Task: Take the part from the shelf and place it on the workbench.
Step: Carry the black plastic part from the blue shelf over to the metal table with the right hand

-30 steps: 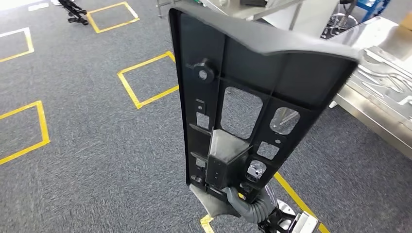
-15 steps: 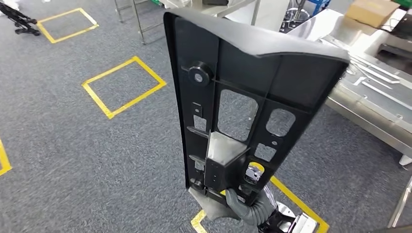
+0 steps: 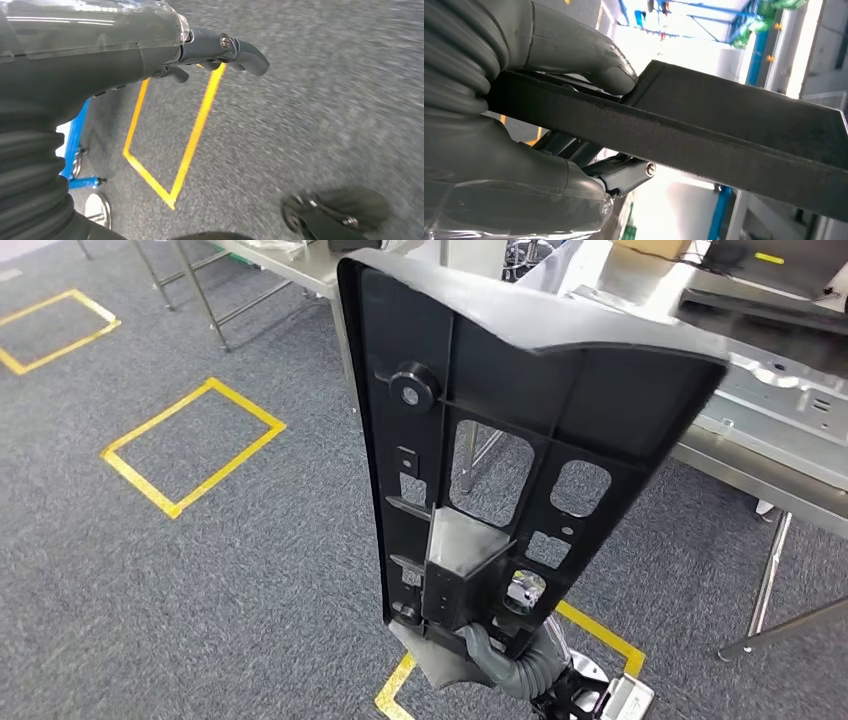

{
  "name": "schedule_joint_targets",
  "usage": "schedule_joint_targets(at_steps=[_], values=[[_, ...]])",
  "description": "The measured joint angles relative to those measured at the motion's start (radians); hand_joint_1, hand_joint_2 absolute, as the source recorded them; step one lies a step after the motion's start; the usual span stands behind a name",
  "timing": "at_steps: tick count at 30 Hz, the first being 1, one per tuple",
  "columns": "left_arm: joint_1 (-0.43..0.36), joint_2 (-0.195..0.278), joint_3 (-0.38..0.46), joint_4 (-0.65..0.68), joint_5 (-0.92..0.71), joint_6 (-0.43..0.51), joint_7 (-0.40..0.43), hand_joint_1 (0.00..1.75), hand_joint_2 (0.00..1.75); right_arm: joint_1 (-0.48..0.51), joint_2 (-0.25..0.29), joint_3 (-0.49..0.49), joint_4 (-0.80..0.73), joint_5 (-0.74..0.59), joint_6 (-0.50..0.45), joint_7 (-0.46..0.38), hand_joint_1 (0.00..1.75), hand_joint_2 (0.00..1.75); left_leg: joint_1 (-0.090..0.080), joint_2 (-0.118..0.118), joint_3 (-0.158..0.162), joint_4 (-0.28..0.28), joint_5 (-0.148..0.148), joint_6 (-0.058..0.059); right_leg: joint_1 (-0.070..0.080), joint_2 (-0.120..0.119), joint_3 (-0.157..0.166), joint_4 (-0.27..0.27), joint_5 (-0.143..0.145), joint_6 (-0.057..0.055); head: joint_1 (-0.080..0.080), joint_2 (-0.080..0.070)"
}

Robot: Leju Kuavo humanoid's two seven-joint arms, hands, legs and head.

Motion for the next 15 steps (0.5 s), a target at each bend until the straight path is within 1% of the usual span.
schedule_joint_targets(at_steps=[1,2,3,4,5,6,7,8,9,10,11,12,13,14,15], values=[[0.000,0.000,0.000,0.000,0.000,0.000,0.000,0.00,1.75,0.000,0.000,0.000,0.000,-0.001,0.000,0.000,1.75,1.75,0.003,-0.028,-0.026,0.061,-0.034,-0.004,-0.001,0.010,-0.001,0.000,0.001,-0.003,0.000,0.000],[0.002,0.000,0.000,0.000,0.000,0.000,0.001,0.00,1.75,0.000,0.001,0.000,0.000,-0.001,0.000,0.000,1.75,1.75,0.004,-0.044,-0.059,0.133,-0.069,-0.006,-0.001,0.021,-0.002,0.000,0.002,-0.006,0.000,0.000],[0.004,0.000,0.000,0.000,-0.001,0.000,0.002,0.00,1.75,0.001,0.001,-0.001,0.000,-0.001,-0.001,0.000,1.75,1.75,0.004,-0.050,-0.088,0.194,-0.091,-0.008,-0.001,0.034,-0.002,0.000,0.002,-0.007,0.000,0.000],[0.006,0.000,0.000,0.000,-0.001,0.000,0.003,0.00,1.75,0.003,0.001,-0.001,0.000,-0.002,-0.001,0.000,1.75,1.75,0.005,-0.052,-0.105,0.227,-0.095,-0.009,0.000,0.049,-0.002,0.001,0.002,-0.007,0.000,0.000],[0.008,0.001,0.000,0.000,-0.001,0.000,0.003,0.00,1.75,0.004,0.001,-0.001,0.000,-0.002,-0.001,0.000,1.75,1.75,0.006,-0.054,-0.104,0.221,-0.078,-0.009,-0.001,0.063,-0.002,0.001,0.003,-0.006,0.000,0.000],[0.008,0.001,0.000,0.000,0.000,0.000,0.004,0.00,1.75,0.006,0.001,-0.001,0.000,-0.002,-0.001,0.000,1.75,1.75,0.008,-0.058,-0.085,0.176,-0.044,-0.009,-0.001,0.077,0.000,0.002,0.003,-0.005,0.000,0.000],[0.008,0.001,0.000,0.000,0.000,0.000,0.004,0.00,1.75,0.006,0.001,-0.001,0.000,-0.002,-0.001,0.000,1.75,1.75,0.010,-0.073,-0.053,0.104,-0.003,-0.007,-0.002,0.090,0.001,0.004,0.002,-0.002,0.000,0.000],[0.008,0.001,0.000,0.000,0.000,0.000,0.005,0.00,1.75,0.006,0.001,-0.001,0.000,-0.002,-0.001,0.000,1.75,1.75,0.013,-0.099,-0.024,0.034,0.026,-0.006,-0.001,0.102,-0.001,0.007,0.002,0.002,0.000,0.000],[0.008,0.001,0.000,0.000,0.000,0.000,0.005,0.00,1.75,0.006,0.001,-0.001,0.000,-0.003,-0.001,0.000,1.75,1.75,0.016,-0.120,-0.003,-0.018,0.044,-0.003,0.000,0.113,-0.004,0.010,0.002,0.008,0.000,0.000],[0.008,0.001,0.000,0.000,0.001,0.000,0.006,0.00,1.75,0.006,0.001,-0.001,0.000,-0.003,-0.001,0.000,1.75,1.75,0.016,-0.137,0.007,-0.046,0.050,0.001,0.000,0.124,-0.009,0.012,0.003,0.015,0.000,0.000],[0.007,0.001,0.000,0.000,0.002,0.000,0.007,0.00,1.75,0.006,0.001,-0.001,0.000,-0.003,0.000,0.000,1.75,1.75,0.015,-0.139,0.008,-0.051,0.047,0.006,0.000,0.134,-0.013,0.013,0.005,0.022,0.000,0.000],[0.006,0.001,0.000,0.000,0.003,0.000,0.008,0.00,1.75,0.006,0.001,-0.001,0.001,-0.003,0.000,0.000,1.75,1.75,0.014,-0.128,0.008,-0.053,0.050,0.012,-0.002,0.144,-0.017,0.011,0.008,0.029,0.000,0.000],[0.006,0.000,0.000,0.000,0.005,0.000,0.008,0.00,1.75,0.006,0.001,-0.001,0.002,-0.003,0.001,0.000,1.75,1.75,0.014,-0.116,0.009,-0.056,0.053,0.020,-0.004,0.145,-0.020,0.012,0.009,0.035,0.000,0.000],[0.005,0.000,0.000,0.000,0.007,0.001,0.008,0.00,1.75,0.005,0.001,-0.001,0.003,-0.003,0.002,-0.001,1.75,1.75,0.015,-0.104,0.010,-0.060,0.057,0.028,-0.003,0.129,-0.027,0.023,0.001,0.040,0.000,0.000],[0.005,-0.001,0.000,0.000,0.009,0.001,0.008,0.00,1.75,0.002,0.001,-0.001,0.004,-0.003,0.003,-0.001,1.75,1.75,0.016,-0.091,0.011,-0.065,0.061,0.036,-0.002,0.104,-0.041,0.051,-0.017,0.043,0.000,0.000]])
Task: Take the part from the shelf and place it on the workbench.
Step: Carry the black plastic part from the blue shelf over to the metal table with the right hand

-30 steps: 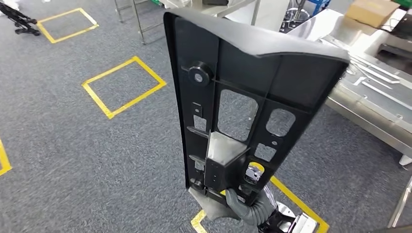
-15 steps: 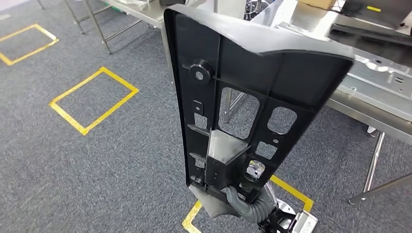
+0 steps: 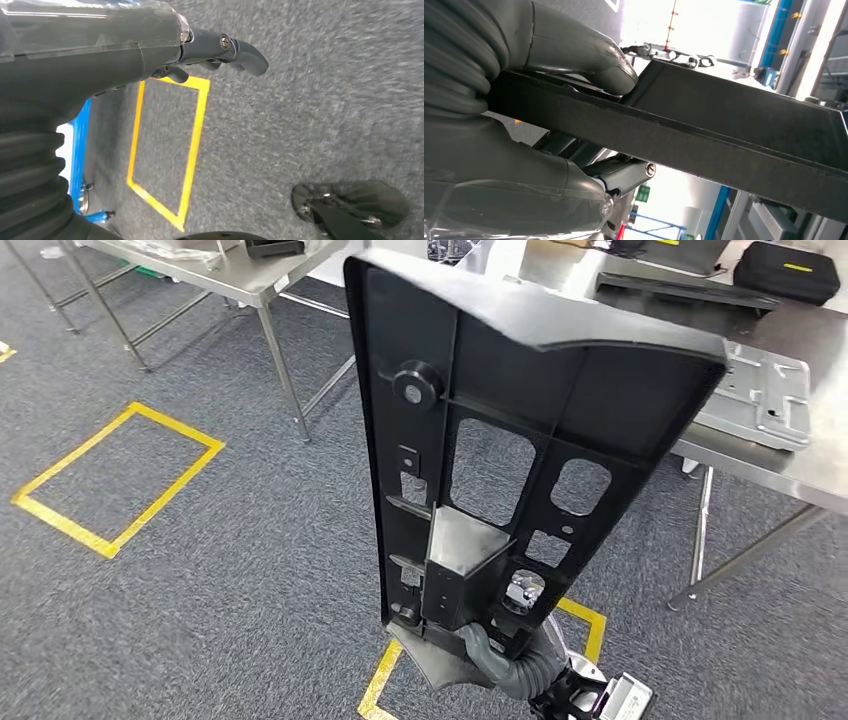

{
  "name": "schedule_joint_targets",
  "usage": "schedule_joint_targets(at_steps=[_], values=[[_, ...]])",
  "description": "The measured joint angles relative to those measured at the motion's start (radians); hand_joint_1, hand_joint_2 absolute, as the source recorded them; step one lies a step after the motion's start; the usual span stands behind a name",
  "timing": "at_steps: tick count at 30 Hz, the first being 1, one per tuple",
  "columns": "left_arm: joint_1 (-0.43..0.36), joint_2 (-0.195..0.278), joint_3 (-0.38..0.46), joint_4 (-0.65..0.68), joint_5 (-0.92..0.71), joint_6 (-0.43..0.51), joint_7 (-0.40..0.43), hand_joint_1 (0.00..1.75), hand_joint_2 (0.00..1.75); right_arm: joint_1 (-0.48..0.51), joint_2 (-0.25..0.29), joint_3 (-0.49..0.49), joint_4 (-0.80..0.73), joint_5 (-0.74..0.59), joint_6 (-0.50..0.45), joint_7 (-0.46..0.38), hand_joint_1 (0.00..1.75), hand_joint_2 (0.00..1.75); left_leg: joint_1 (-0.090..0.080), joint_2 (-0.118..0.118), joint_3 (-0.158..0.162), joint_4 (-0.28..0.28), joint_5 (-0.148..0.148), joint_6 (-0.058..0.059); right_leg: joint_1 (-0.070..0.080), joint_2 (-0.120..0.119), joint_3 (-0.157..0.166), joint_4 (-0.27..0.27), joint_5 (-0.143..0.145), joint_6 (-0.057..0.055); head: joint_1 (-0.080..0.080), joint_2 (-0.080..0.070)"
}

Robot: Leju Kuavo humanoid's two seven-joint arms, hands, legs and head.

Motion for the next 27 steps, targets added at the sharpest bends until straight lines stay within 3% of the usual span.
schedule_joint_targets(at_steps=[2,3,4,5,7,9,11,13,15,17,18,19,20,21,22,24,26,27], values=[[0.001,0.000,0.000,0.000,0.004,0.001,-0.001,0.00,1.75,-0.007,0.000,0.000,0.005,0.000,0.002,0.000,1.75,1.75,-0.003,0.026,-0.001,-0.003,0.002,0.009,0.002,-0.058,-0.057,0.116,-0.063,0.005,0.000,0.000],[0.003,0.000,0.000,0.000,0.006,0.001,-0.001,0.00,1.75,-0.010,0.000,0.000,0.009,0.000,0.004,0.000,1.75,1.75,-0.006,0.041,-0.001,-0.003,0.001,0.011,0.000,-0.070,-0.089,0.182,-0.091,0.007,0.000,0.000],[0.004,0.000,0.001,0.000,0.007,0.002,-0.001,0.00,1.75,-0.011,0.000,0.000,0.012,0.000,0.004,0.000,1.75,1.75,-0.007,0.055,-0.002,-0.003,0.000,0.012,-0.001,-0.076,-0.111,0.228,-0.103,0.009,0.000,0.000],[0.004,0.000,0.001,0.000,0.008,0.002,-0.001,0.00,1.75,-0.012,0.000,0.000,0.016,-0.001,0.005,0.000,1.75,1.75,-0.008,0.068,-0.002,-0.003,-0.001,0.011,-0.001,-0.079,-0.115,0.238,-0.097,0.010,0.000,0.000],[0.003,0.000,0.001,0.000,0.009,0.002,-0.001,0.00,1.75,-0.014,0.000,0.000,0.020,-0.001,0.006,0.000,1.75,1.75,-0.009,0.090,0.002,-0.002,-0.004,0.008,-0.001,-0.093,-0.061,0.142,-0.040,0.007,0.000,0.000],[0.002,-0.001,0.001,0.000,0.009,0.002,-0.002,0.00,1.75,-0.018,0.000,0.000,0.022,-0.001,0.006,0.000,1.75,1.75,-0.013,0.108,0.008,-0.001,-0.010,0.000,0.004,-0.131,0.013,0.008,0.003,-0.004,0.000,0.000],[0.002,0.000,0.001,0.000,0.009,0.002,-0.002,0.00,1.75,-0.023,0.000,0.000,0.023,-0.001,0.006,0.000,1.75,1.75,-0.017,0.122,0.013,0.000,-0.015,-0.011,0.012,-0.149,0.038,-0.042,0.009,-0.016,0.000,0.000],[0.001,0.000,0.001,0.000,0.010,0.002,-0.002,0.00,1.75,-0.025,0.000,0.000,0.025,-0.001,0.006,0.000,1.75,1.75,-0.016,0.133,0.018,0.000,-0.020,-0.023,0.012,-0.129,0.038,-0.043,0.012,-0.025,0.000,0.000],[0.000,0.000,0.001,0.000,0.011,0.002,-0.002,0.00,1.75,-0.027,0.001,0.000,0.027,-0.002,0.006,0.000,1.75,1.75,-0.013,0.104,0.011,0.029,-0.045,-0.034,0.006,-0.110,0.041,-0.049,0.015,-0.036,0.000,0.000],[0.001,0.000,0.001,0.000,0.011,0.002,-0.002,0.00,1.75,-0.033,0.002,0.001,0.030,-0.003,0.008,0.000,1.75,1.75,-0.010,0.057,-0.035,0.134,-0.105,-0.041,0.004,-0.091,0.041,-0.051,0.018,-0.045,0.000,0.000],[0.002,0.000,0.001,0.000,0.011,0.002,-0.002,0.00,1.75,-0.035,0.003,0.001,0.031,-0.003,0.009,0.001,1.75,1.75,-0.009,0.046,-0.068,0.204,-0.137,-0.043,0.005,-0.079,0.040,-0.051,0.019,-0.048,0.000,0.000],[0.003,0.000,0.001,0.000,0.011,0.002,-0.002,0.00,1.75,-0.036,0.003,0.002,0.033,-0.003,0.010,0.003,1.75,1.75,-0.009,0.041,-0.095,0.259,-0.154,-0.044,0.006,-0.067,0.039,-0.051,0.019,-0.049,0.000,0.000],[0.004,0.000,0.001,0.000,0.010,0.002,-0.002,0.00,1.75,-0.036,0.003,0.002,0.035,-0.004,0.011,0.005,1.75,1.75,-0.009,0.039,-0.109,0.284,-0.153,-0.044,0.006,-0.053,0.039,-0.050,0.019,-0.049,0.000,0.000],[0.005,0.000,0.001,0.000,0.009,0.001,-0.002,0.00,1.75,-0.037,0.003,0.002,0.036,-0.004,0.011,0.008,1.75,1.75,-0.009,0.037,-0.105,0.270,-0.131,-0.042,0.006,-0.039,0.040,-0.049,0.019,-0.049,0.000,0.000],[0.004,0.000,0.001,0.000,0.007,0.001,-0.002,0.00,1.75,-0.039,0.004,0.002,0.037,-0.004,0.012,0.010,1.75,1.75,-0.009,0.030,-0.084,0.217,-0.092,-0.039,0.006,-0.025,0.041,-0.048,0.019,-0.048,0.000,0.000],[0.003,0.000,0.001,0.000,0.005,0.000,-0.002,0.00,1.75,-0.045,0.004,0.002,0.037,-0.005,0.012,0.013,1.75,1.75,-0.008,-0.010,-0.027,0.081,-0.027,-0.030,0.006,0.001,0.040,-0.043,0.019,-0.044,0.000,0.000],[0.002,0.000,0.001,0.000,0.004,0.000,-0.002,0.00,1.75,-0.048,0.005,0.002,0.037,-0.006,0.012,0.014,1.75,1.75,-0.009,-0.038,-0.002,0.015,-0.009,-0.021,0.005,0.023,0.033,-0.041,0.022,-0.033,0.000,0.000],[0.001,0.000,0.001,0.000,0.003,-0.001,-0.002,0.00,1.75,-0.049,0.006,0.002,0.037,-0.007,0.012,0.015,1.75,1.75,-0.010,-0.034,0.000,0.011,-0.011,-0.017,0.004,0.033,0.029,-0.041,0.025,-0.025,0.000,0.000]])
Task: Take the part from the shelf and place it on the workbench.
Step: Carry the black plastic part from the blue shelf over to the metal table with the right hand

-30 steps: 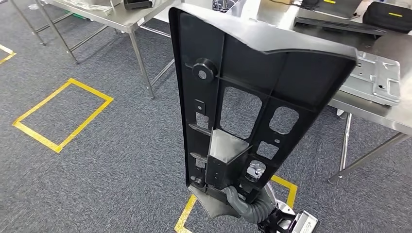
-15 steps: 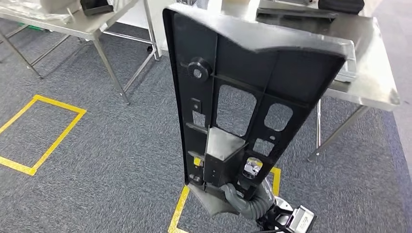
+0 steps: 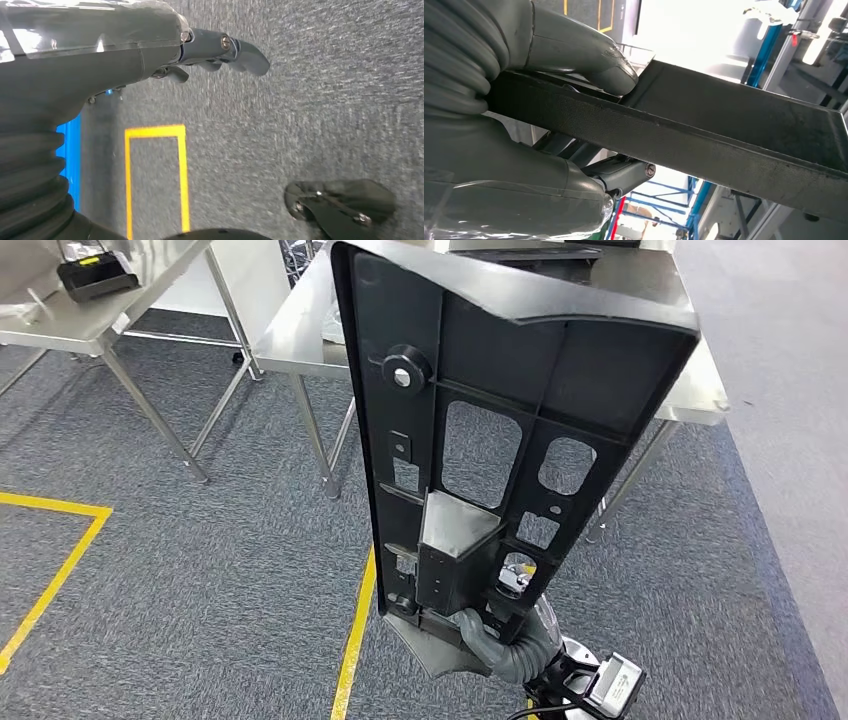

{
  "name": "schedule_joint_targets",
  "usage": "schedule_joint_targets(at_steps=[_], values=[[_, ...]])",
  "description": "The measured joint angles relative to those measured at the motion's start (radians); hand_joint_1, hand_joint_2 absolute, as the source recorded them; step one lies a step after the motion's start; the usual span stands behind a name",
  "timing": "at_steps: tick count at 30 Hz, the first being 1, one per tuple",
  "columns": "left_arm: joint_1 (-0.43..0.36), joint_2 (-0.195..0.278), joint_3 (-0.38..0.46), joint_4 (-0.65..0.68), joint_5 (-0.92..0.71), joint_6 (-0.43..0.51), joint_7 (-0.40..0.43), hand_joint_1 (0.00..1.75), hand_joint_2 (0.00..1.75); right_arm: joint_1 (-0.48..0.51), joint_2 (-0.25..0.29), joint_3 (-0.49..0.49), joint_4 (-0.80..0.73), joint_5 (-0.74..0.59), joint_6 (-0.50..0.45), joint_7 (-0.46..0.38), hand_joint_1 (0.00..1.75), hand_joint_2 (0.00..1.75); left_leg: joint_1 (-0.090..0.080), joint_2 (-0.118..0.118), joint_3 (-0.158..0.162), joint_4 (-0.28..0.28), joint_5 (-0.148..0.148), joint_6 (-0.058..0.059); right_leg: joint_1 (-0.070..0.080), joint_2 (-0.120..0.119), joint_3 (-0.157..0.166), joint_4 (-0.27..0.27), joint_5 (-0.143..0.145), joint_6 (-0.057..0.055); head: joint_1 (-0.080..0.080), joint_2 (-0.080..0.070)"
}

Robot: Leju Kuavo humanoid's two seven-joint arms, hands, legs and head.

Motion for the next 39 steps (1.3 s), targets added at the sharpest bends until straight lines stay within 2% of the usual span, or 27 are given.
schedule_joint_targets(at_steps=[1,2,3,4,6,8,9,10,12,13,14,16,17,19,21,22,23,24,25,27,28,30,33,35,37,38,39], values=[[-0.001,0.000,0.000,0.000,-0.001,-0.001,0.000,0.00,1.75,0.000,0.000,0.000,0.000,0.000,-0.001,0.001,1.75,1.75,0.001,0.010,0.001,-0.002,0.003,0.006,-0.001,0.010,-0.003,-0.002,0.003,0.007,0.000,0.000],[-0.003,-0.001,0.000,0.000,-0.004,-0.001,0.000,0.00,1.75,0.001,0.000,0.000,-0.001,-0.001,-0.002,0.003,1.75,1.75,0.002,0.022,0.003,-0.007,0.007,0.013,0.000,0.004,-0.006,0.001,0.001,0.013,0.000,0.000],[-0.004,-0.002,-0.001,0.000,-0.006,-0.002,-0.001,0.00,1.75,0.001,0.000,-0.001,-0.002,-0.001,-0.005,0.005,1.75,1.75,0.004,0.034,0.005,-0.013,0.011,0.020,0.001,-0.016,-0.015,0.018,-0.010,0.018,0.000,0.000],[-0.005,-0.003,-0.001,0.000,-0.010,-0.003,-0.003,0.00,1.75,0.001,0.000,-0.001,-0.003,-0.002,-0.009,0.007,1.75,1.75,0.006,0.048,0.006,-0.019,0.015,0.027,0.003,-0.044,-0.033,0.054,-0.033,0.023,0.000,0.000],[-0.004,-0.004,-0.004,0.000,-0.019,-0.003,-0.011,0.00,1.75,0.002,0.000,-0.005,-0.006,-0.002,-0.020,0.011,1.75,1.75,0.004,0.074,0.005,-0.021,0.016,0.034,0.000,-0.095,-0.093,0.176,-0.096,0.030,0.000,0.000],[-0.004,-0.005,-0.012,0.000,-0.032,-0.004,-0.016,0.00,1.75,0.012,0.000,-0.015,-0.014,-0.001,-0.035,0.014,1.75,1.75,0.002,0.100,0.004,-0.020,0.014,0.035,-0.005,-0.108,-0.138,0.269,-0.124,0.036,0.000,0.000],[-0.006,-0.005,-0.017,0.000,-0.040,-0.005,-0.017,0.00,1.75,0.021,0.000,-0.023,-0.021,0.000,-0.042,0.015,1.75,1.75,0.002,0.113,0.004,-0.020,0.013,0.034,-0.008,-0.113,-0.135,0.264,-0.111,0.039,0.000,0.000],[-0.010,-0.006,-0.023,0.000,-0.047,-0.007,-0.014,0.00,1.75,0.029,0.000,-0.032,-0.031,0.002,-0.047,0.017,1.75,1.75,0.002,0.123,0.006,-0.019,0.011,0.032,-0.010,-0.120,-0.111,0.220,-0.083,0.040,0.000,0.000],[-0.020,-0.008,-0.035,0.000,-0.059,-0.015,-0.004,0.00,1.75,0.041,0.000,-0.046,-0.052,0.005,-0.051,0.020,1.75,1.75,-0.001,0.143,0.010,-0.015,0.004,0.023,-0.008,-0.160,-0.036,0.083,-0.025,0.035,0.000,0.000],[-0.025,-0.008,-0.039,0.000,-0.061,-0.019,0.002,0.00,1.75,0.044,0.000,-0.051,-0.061,0.005,-0.051,0.021,1.75,1.75,-0.004,0.152,0.013,-0.013,0.000,0.017,-0.005,-0.177,-0.009,0.033,-0.010,0.029,0.000,0.000],[-0.029,-0.008,-0.043,0.000,-0.063,-0.022,0.007,0.00,1.75,0.047,0.000,-0.054,-0.067,0.006,-0.051,0.022,1.75,1.75,-0.007,0.160,0.015,-0.011,-0.004,0.011,-0.002,-0.187,0.004,0.007,-0.006,0.023,0.000,0.000],[-0.035,-0.007,-0.044,0.000,-0.062,-0.026,0.013,0.00,1.75,0.053,0.000,-0.060,-0.075,0.006,-0.050,0.023,1.75,1.75,-0.009,0.180,0.022,-0.012,-0.010,-0.001,0.002,-0.170,0.003,0.000,-0.008,0.009,0.000,0.000],[-0.037,-0.007,-0.045,0.000,-0.061,-0.027,0.014,0.00,1.75,0.056,-0.001,-0.062,-0.077,0.006,-0.049,0.024,1.75,1.75,-0.007,0.182,0.024,-0.009,-0.015,-0.007,0.000,-0.158,0.004,-0.002,-0.006,0.003,0.000,0.000],[-0.039,-0.007,-0.045,0.000,-0.059,-0.029,0.014,0.00,1.75,0.059,-0.001,-0.064,-0.080,0.006,-0.049,0.024,1.75,1.75,-0.002,0.146,0.011,0.036,-0.050,-0.018,-0.006,-0.135,0.005,-0.007,-0.001,-0.008,0.000,0.000],[-0.042,-0.007,-0.045,0.000,-0.054,-0.030,0.012,0.00,1.75,0.060,-0.001,-0.064,-0.082,0.006,-0.049,0.024,1.75,1.75,0.001,0.097,-0.040,0.156,-0.117,-0.024,-0.006,-0.117,0.004,-0.008,0.001,-0.015,0.000,0.000],[-0.045,-0.008,-0.045,0.000,-0.050,-0.031,0.011,0.00,1.75,0.060,-0.001,-0.064,-0.082,0.007,-0.048,0.025,1.75,1.75,0.001,0.087,-0.069,0.221,-0.143,-0.026,-0.005,-0.108,0.004,-0.008,0.001,-0.018,0.000,0.000],[-0.048,-0.008,-0.045,0.000,-0.046,-0.031,0.011,0.00,1.75,0.060,-0.001,-0.064,-0.082,0.007,-0.048,0.025,1.75,1.75,0.001,0.083,-0.088,0.264,-0.153,-0.026,-0.004,-0.100,0.004,-0.007,0.001,-0.019,0.000,0.000],[-0.050,-0.008,-0.045,0.000,-0.042,-0.030,0.010,0.00,1.75,0.058,-0.001,-0.064,-0.082,0.008,-0.047,0.027,1.75,1.75,0.001,0.082,-0.092,0.272,-0.142,-0.025,-0.003,-0.091,0.005,-0.007,0.001,-0.020,0.000,0.000],[-0.050,-0.008,-0.044,0.000,-0.037,-0.028,0.008,0.00,1.75,0.055,-0.001,-0.064,-0.081,0.010,-0.046,0.030,1.75,1.75,0.001,0.080,-0.079,0.239,-0.113,-0.022,-0.002,-0.083,0.007,-0.006,0.000,-0.020,0.000,0.000],[-0.046,-0.007,-0.043,0.000,-0.031,-0.024,0.004,0.00,1.75,0.044,-0.001,-0.064,-0.080,0.013,-0.042,0.035,1.75,1.75,0.000,0.069,-0.025,0.108,-0.038,-0.013,-0.001,-0.069,0.010,-0.005,-0.001,-0.017,0.000,0.000],[-0.044,-0.007,-0.043,0.000,-0.028,-0.022,0.001,0.00,1.75,0.038,0.000,-0.063,-0.079,0.015,-0.041,0.037,1.75,1.75,-0.001,0.062,-0.003,0.050,-0.016,-0.008,0.000,-0.064,0.009,-0.003,-0.001,-0.013,0.000,0.000],[-0.043,-0.006,-0.042,0.000,-0.024,-0.019,-0.003,0.00,1.75,0.030,0.000,-0.063,-0.076,0.020,-0.036,0.041,1.75,1.75,-0.005,0.054,0.011,0.001,-0.005,0.002,0.002,-0.060,0.002,-0.002,0.003,-0.001,0.000,0.000],[-0.043,-0.006,-0.041,0.000,-0.019,-0.017,-0.005,0.00,1.75,0.028,0.001,-0.063,-0.075,0.025,-0.031,0.045,1.75,1.75,-0.002,0.058,0.009,-0.011,0.005,0.020,0.001,-0.069,-0.006,0.005,-0.001,0.017,0.000,0.000],[-0.041,-0.006,-0.040,0.000,-0.017,-0.017,-0.005,0.00,1.75,0.026,0.001,-0.063,-0.074,0.026,-0.030,0.045,1.75,1.75,0.003,0.066,0.011,-0.020,0.012,0.032,-0.001,-0.091,-0.039,0.075,-0.045,0.026,0.000,0.000],[-0.037,-0.005,-0.040,0.000,-0.013,-0.019,-0.006,0.00,1.75,0.023,0.001,-0.063,-0.070,0.027,-0.028,0.045,1.75,1.75,0.001,0.074,0.008,-0.020,0.013,0.036,-0.004,-0.105,-0.103,0.208,-0.108,0.035,0.000,0.000],[-0.034,-0.004,-0.040,0.000,-0.011,-0.020,-0.006,0.00,1.75,0.023,0.001,-0.062,-0.067,0.027,-0.026,0.045,1.75,1.75,0.000,0.077,0.008,-0.020,0.013,0.036,-0.006,-0.107,-0.129,0.261,-0.124,0.039,0.000,0.000],[-0.032,-0.003,-0.039,0.000,-0.011,-0.021,-0.007,0.00,1.75,0.023,0.001,-0.062,-0.065,0.028,-0.025,0.045,1.75,1.75,0.000,0.080,0.008,-0.020,0.012,0.036,-0.008,-0.108,-0.137,0.279,-0.120,0.042,0.000,0.000]])
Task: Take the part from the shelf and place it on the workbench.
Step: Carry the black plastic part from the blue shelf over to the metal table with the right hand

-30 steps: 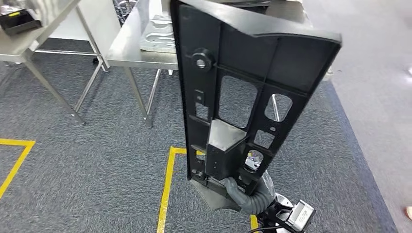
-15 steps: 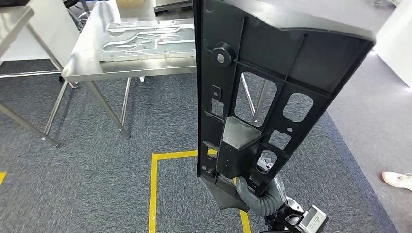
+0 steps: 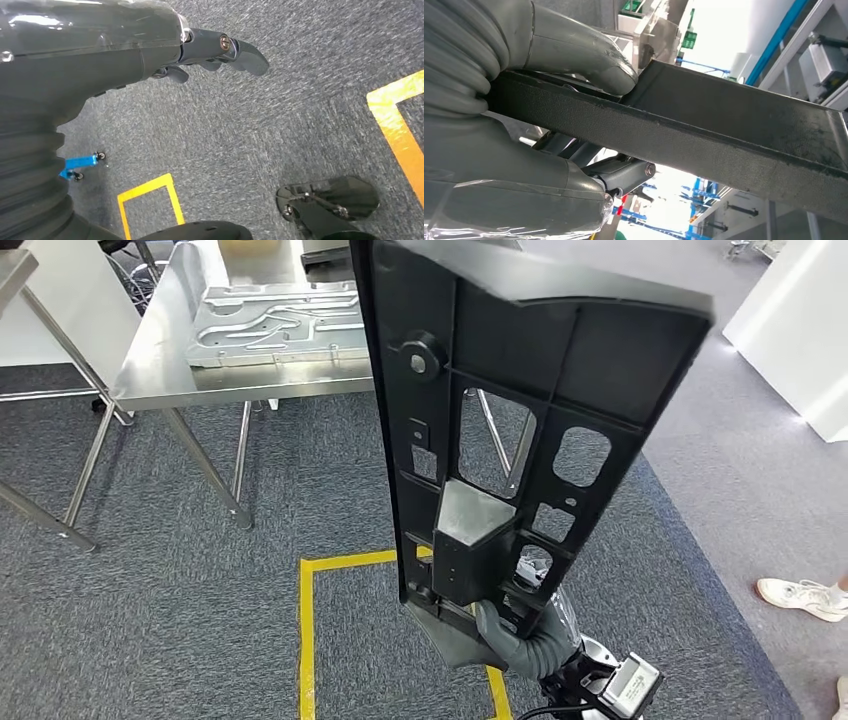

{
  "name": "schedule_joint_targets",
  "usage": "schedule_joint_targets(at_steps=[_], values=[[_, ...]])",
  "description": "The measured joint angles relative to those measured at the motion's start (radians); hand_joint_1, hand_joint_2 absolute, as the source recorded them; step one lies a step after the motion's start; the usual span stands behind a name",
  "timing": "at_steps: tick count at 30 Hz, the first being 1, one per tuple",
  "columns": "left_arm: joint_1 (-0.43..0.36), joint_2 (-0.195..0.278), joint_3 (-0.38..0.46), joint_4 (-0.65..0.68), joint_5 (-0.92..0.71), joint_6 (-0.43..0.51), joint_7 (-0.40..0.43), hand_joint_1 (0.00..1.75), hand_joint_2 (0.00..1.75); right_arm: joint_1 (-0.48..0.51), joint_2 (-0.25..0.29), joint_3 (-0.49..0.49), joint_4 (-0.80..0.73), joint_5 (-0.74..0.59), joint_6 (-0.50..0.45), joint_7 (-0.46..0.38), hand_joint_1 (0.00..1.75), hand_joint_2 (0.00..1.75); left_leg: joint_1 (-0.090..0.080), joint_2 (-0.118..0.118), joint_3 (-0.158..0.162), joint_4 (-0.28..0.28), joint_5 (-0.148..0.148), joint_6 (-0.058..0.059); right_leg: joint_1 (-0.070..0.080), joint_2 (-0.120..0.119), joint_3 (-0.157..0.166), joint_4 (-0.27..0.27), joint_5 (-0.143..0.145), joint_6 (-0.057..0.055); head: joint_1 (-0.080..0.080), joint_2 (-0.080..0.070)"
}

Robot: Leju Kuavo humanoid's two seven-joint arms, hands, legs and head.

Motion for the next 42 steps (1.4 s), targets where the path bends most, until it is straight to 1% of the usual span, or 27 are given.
schedule_joint_targets(at_steps=[1,3,4,5,6,9,11,13,14,15,16,17,19,20,21,25,27,29,30,31,32,34,35,36,37,40,42], values=[[0.001,0.001,0.000,0.000,0.000,-0.001,-0.001,0.00,1.75,-0.001,0.000,0.000,0.002,0.000,0.001,0.000,1.75,1.75,0.000,0.002,0.001,0.001,-0.001,-0.001,-0.002,-0.003,0.012,-0.022,0.022,0.002,0.000,0.000],[0.002,0.002,0.000,0.000,0.001,-0.002,-0.002,0.00,1.75,-0.004,0.000,0.000,0.004,0.002,0.001,0.000,1.75,1.75,0.000,0.002,0.003,0.004,-0.005,-0.007,-0.006,-0.013,0.084,-0.155,0.085,0.001,0.000,0.000],[0.002,0.002,0.000,0.000,0.001,-0.002,-0.003,0.00,1.75,-0.005,0.001,0.001,0.004,0.002,0.002,0.000,1.75,1.75,-0.002,0.002,0.004,0.007,-0.008,-0.012,-0.004,-0.018,0.116,-0.218,0.105,-0.003,0.000,0.000],[0.002,0.002,0.000,0.000,0.001,-0.002,-0.004,0.00,1.75,-0.007,0.001,0.001,0.004,0.003,0.003,0.000,1.75,1.75,-0.003,0.002,0.004,0.009,-0.010,-0.018,-0.002,-0.021,0.137,-0.260,0.114,-0.009,0.000,0.000],[0.002,0.003,0.000,0.000,0.001,-0.002,-0.005,0.00,1.75,-0.008,0.001,0.001,0.004,0.003,0.004,0.000,1.75,1.75,-0.005,0.003,0.003,0.011,-0.012,-0.025,0.001,-0.022,0.144,-0.276,0.112,-0.016,0.000,0.000],[0.002,0.005,0.000,0.000,0.001,-0.001,-0.011,0.00,1.75,-0.007,0.002,0.002,0.004,0.008,0.013,0.000,1.75,1.75,-0.003,0.005,0.003,0.017,-0.022,-0.044,0.002,-0.014,0.146,-0.282,0.113,-0.037,0.000,0.000],[0.002,0.007,0.000,-0.001,0.001,0.000,-0.015,0.00,1.75,-0.007,0.006,0.003,0.004,0.012,0.017,-0.002,1.75,1.75,0.000,-0.001,-0.024,0.081,-0.062,-0.054,-0.002,-0.012,0.149,-0.287,0.114,-0.051,0.000,0.000],[0.001,0.009,0.000,-0.001,0.002,0.000,-0.019,0.00,1.75,-0.007,0.009,0.005,0.004,0.015,0.019,-0.003,1.75,1.75,0.001,-0.005,-0.089,0.216,-0.124,-0.060,0.001,-0.012,0.150,-0.287,0.112,-0.059,0.000,0.000],[0.002,0.011,0.000,-0.001,0.002,0.000,-0.020,0.00,1.75,-0.007,0.010,0.005,0.005,0.016,0.020,-0.003,1.75,1.75,0.001,-0.006,-0.121,0.276,-0.144,-0.062,0.002,-0.010,0.151,-0.287,0.111,-0.060,0.000,0.000],[0.002,0.012,0.000,-0.001,0.002,0.001,-0.022,0.00,1.75,-0.007,0.010,0.005,0.005,0.017,0.021,-0.003,1.75,1.75,0.001,-0.006,-0.138,0.306,-0.145,-0.063,0.004,-0.008,0.152,-0.287,0.110,-0.061,0.000,0.000],[0.006,0.014,0.001,-0.001,0.004,0.001,-0.023,0.00,1.75,-0.007,0.010,0.006,0.005,0.018,0.023,-0.003,1.75,1.75,0.001,-0.006,-0.137,0.296,-0.125,-0.061,0.004,-0.004,0.154,-0.286,0.108,-0.061,0.000,0.000],[0.010,0.015,0.001,-0.001,0.006,0.002,-0.025,0.00,1.75,-0.007,0.010,0.007,0.006,0.019,0.025,-0.003,1.75,1.75,0.001,-0.006,-0.118,0.247,-0.088,-0.059,0.005,0.000,0.158,-0.286,0.107,-0.059,0.000,0.000],[0.018,0.019,0.004,-0.001,0.012,0.004,-0.028,0.00,1.75,-0.007,0.010,0.012,0.006,0.022,0.027,-0.004,1.75,1.75,-0.001,-0.010,-0.058,0.104,-0.016,-0.049,0.007,0.006,0.163,-0.284,0.102,-0.054,0.000,0.000],[0.020,0.020,0.005,-0.002,0.014,0.005,-0.029,0.00,1.75,-0.007,0.011,0.014,0.007,0.024,0.028,-0.004,1.75,1.75,-0.003,-0.013,-0.037,0.054,0.001,-0.043,0.009,0.007,0.164,-0.284,0.100,-0.049,0.000,0.000],[0.021,0.020,0.007,-0.002,0.015,0.006,-0.029,0.00,1.75,-0.006,0.011,0.016,0.007,0.027,0.028,-0.005,1.75,1.75,-0.005,-0.015,-0.027,0.028,0.005,-0.038,0.010,0.008,0.163,-0.283,0.099,-0.045,0.000,0.000],[0.026,0.020,0.011,-0.002,0.018,0.007,-0.030,0.00,1.75,-0.004,0.012,0.024,0.006,0.032,0.026,-0.012,1.75,1.75,-0.002,-0.015,-0.019,0.011,0.006,-0.014,0.009,0.006,0.160,-0.271,0.088,-0.022,0.000,0.000],[0.026,0.020,0.014,-0.002,0.019,0.007,-0.031,0.00,1.75,-0.003,0.012,0.027,0.004,0.032,0.025,-0.014,1.75,1.75,0.001,-0.012,-0.013,0.003,0.009,-0.004,0.006,0.003,0.120,-0.187,0.042,-0.012,0.000,0.000],[0.026,0.020,0.016,-0.002,0.018,0.007,-0.031,0.00,1.75,0.000,0.012,0.028,0.004,0.033,0.022,-0.015,1.75,1.75,0.000,-0.011,-0.011,0.003,0.006,0.000,0.004,0.001,0.046,-0.053,-0.012,-0.004,0.000,0.000],[0.027,0.020,0.017,-0.002,0.017,0.007,-0.032,0.00,1.75,0.003,0.012,0.028,0.004,0.034,0.020,-0.014,1.75,1.75,0.000,-0.010,-0.010,0.003,0.004,0.000,0.003,0.000,0.019,-0.010,-0.019,-0.001,0.000,0.000],[0.028,0.020,0.018,-0.002,0.015,0.007,-0.032,0.00,1.75,0.006,0.012,0.028,0.004,0.036,0.016,-0.014,1.75,1.75,0.000,-0.010,-0.007,0.004,0.001,0.000,0.002,-0.001,0.009,-0.002,-0.006,0.001,0.000,0.000],[0.028,0.020,0.018,-0.002,0.012,0.006,-0.033,0.00,1.75,0.009,0.012,0.028,0.002,0.039,0.011,-0.013,1.75,1.75,0.000,-0.010,-0.002,0.004,-0.003,-0.002,0.001,-0.003,0.020,-0.034,0.025,0.001,0.000,0.000],[0.029,0.018,0.018,-0.002,0.007,0.006,-0.035,0.00,1.75,0.016,0.012,0.028,-0.006,0.046,0.003,-0.012,1.75,1.75,-0.001,-0.011,0.010,0.006,-0.014,-0.010,0.001,-0.010,0.083,-0.170,0.098,-0.003,0.000,0.000],[0.029,0.017,0.018,-0.002,0.004,0.005,-0.036,0.00,1.75,0.020,0.012,0.029,-0.012,0.049,-0.001,-0.011,1.75,1.75,-0.003,-0.011,0.014,0.007,-0.021,-0.015,0.002,-0.012,0.111,-0.227,0.117,-0.009,0.000,0.000],[0.029,0.017,0.018,-0.002,0.002,0.005,-0.037,0.00,1.75,0.025,0.012,0.029,-0.020,0.052,-0.005,-0.011,1.75,1.75,-0.005,-0.011,0.017,0.008,-0.027,-0.021,0.004,-0.013,0.128,-0.262,0.123,-0.016,0.000,0.000],[0.029,0.016,0.018,-0.002,-0.001,0.005,-0.038,0.00,1.75,0.032,0.012,0.029,-0.026,0.054,-0.008,-0.011,1.75,1.75,-0.006,-0.010,0.018,0.008,-0.031,-0.027,0.007,-0.012,0.134,-0.273,0.117,-0.024,0.000,0.000],[0.028,0.016,0.018,-0.002,-0.002,0.005,-0.039,0.00,1.75,0.052,0.012,0.030,-0.045,0.059,-0.011,-0.011,1.75,1.75,-0.003,-0.007,0.022,0.018,-0.047,-0.044,0.007,-0.007,0.141,-0.279,0.110,-0.046,0.000,0.000],[0.027,0.016,0.018,-0.002,-0.003,0.005,-0.040,0.00,1.75,0.057,0.013,0.031,-0.053,0.061,-0.011,-0.011,1.75,1.75,0.000,-0.008,-0.013,0.100,-0.088,-0.054,0.004,-0.007,0.151,-0.283,0.105,-0.059,0.000,0.000]])
